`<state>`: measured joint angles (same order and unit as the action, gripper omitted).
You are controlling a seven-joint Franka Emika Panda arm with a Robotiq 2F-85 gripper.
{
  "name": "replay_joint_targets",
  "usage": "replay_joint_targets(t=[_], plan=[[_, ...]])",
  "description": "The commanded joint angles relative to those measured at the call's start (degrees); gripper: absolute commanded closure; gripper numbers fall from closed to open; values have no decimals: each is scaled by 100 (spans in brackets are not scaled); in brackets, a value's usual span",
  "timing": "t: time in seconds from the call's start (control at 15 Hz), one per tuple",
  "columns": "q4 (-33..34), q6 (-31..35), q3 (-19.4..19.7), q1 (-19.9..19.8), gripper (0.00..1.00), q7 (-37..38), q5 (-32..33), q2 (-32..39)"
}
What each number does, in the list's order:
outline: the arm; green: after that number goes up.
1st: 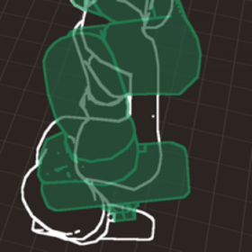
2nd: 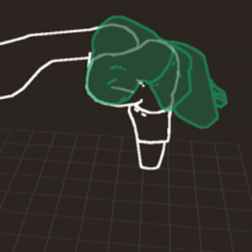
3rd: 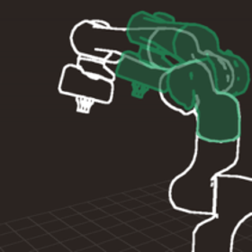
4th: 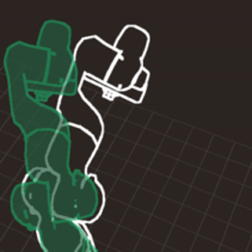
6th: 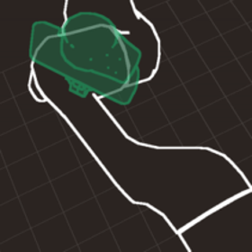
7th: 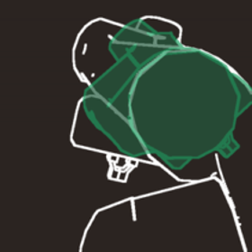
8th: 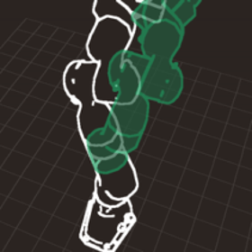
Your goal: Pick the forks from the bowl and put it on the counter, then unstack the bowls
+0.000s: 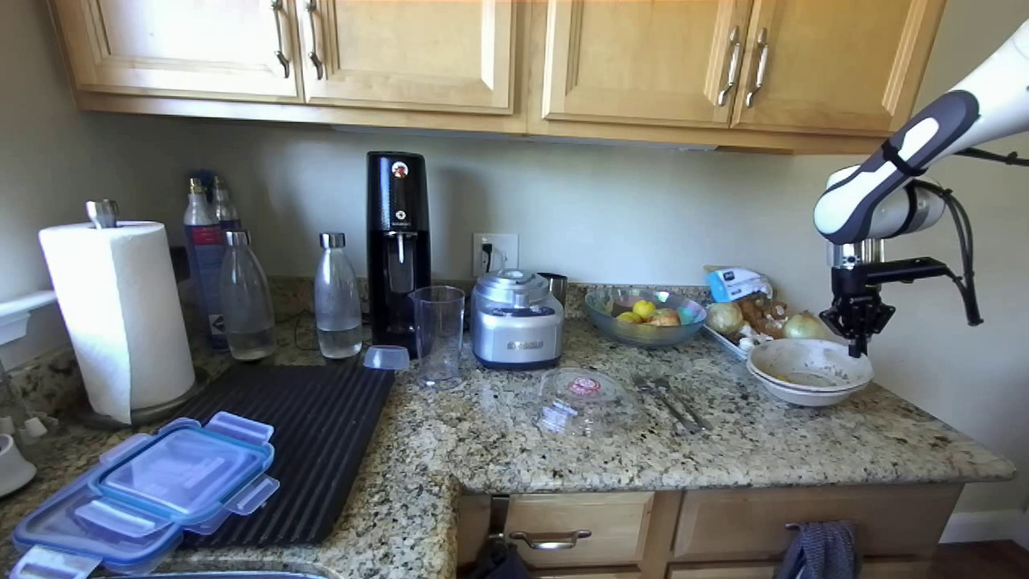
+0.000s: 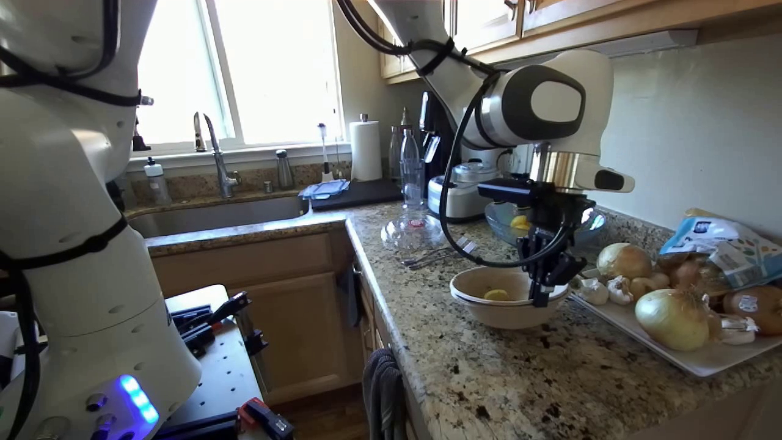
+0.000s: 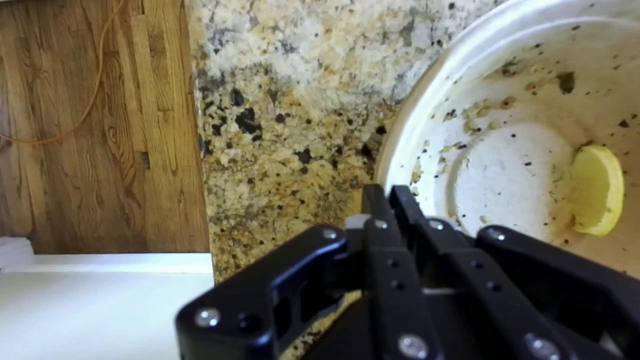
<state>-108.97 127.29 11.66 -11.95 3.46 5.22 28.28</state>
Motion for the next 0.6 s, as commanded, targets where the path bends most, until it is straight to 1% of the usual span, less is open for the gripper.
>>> replay_joint_targets(t=[0.0, 0.2, 0.53], plan=[[-228, 109, 103, 163, 93, 350, 193, 43], [-247, 202, 200, 314, 93, 715, 416, 143], [-288, 414, 402, 740, 93, 1556, 1129, 178]])
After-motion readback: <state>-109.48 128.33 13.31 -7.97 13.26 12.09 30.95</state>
